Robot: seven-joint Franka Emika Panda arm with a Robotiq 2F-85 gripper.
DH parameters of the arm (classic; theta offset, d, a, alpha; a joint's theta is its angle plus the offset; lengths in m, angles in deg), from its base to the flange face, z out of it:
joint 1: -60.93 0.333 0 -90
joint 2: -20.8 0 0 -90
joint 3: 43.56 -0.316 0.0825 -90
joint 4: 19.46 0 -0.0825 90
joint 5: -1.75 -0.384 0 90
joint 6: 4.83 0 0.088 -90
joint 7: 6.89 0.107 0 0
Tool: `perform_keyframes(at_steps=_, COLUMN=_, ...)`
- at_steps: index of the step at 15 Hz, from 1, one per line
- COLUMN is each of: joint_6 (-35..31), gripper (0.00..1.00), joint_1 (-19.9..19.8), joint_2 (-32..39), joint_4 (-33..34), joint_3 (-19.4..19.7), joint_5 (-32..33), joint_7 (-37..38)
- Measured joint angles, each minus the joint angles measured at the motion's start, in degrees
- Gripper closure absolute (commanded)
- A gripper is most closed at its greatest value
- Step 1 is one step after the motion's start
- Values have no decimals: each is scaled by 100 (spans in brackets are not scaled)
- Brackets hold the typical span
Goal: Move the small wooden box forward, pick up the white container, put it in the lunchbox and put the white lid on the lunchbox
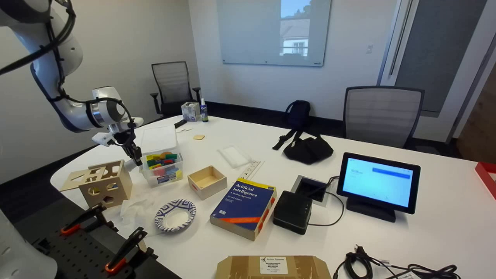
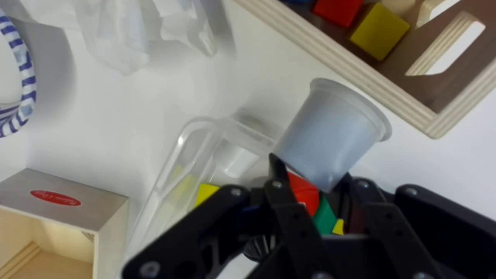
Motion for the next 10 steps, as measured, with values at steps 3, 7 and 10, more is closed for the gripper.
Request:
perform_keyframes(at_steps=3, joint_6=1, gripper=93, joint_1=-10, joint_2=0, joint_4=5, joint_3=0, joint_5=-54, joint_7=0)
perform_keyframes(at_steps=7, joint_6=4, gripper=93, joint_1=-23, joint_2=-10, joint_4=11, joint_3=-3, joint_5=-129, joint_7=-1)
perform_keyframes(at_steps=10, joint_6=4, gripper=93, joint_1=-61, joint_2=-138, joint_4=1, joint_3=-14, joint_5=-136, joint_7=-15)
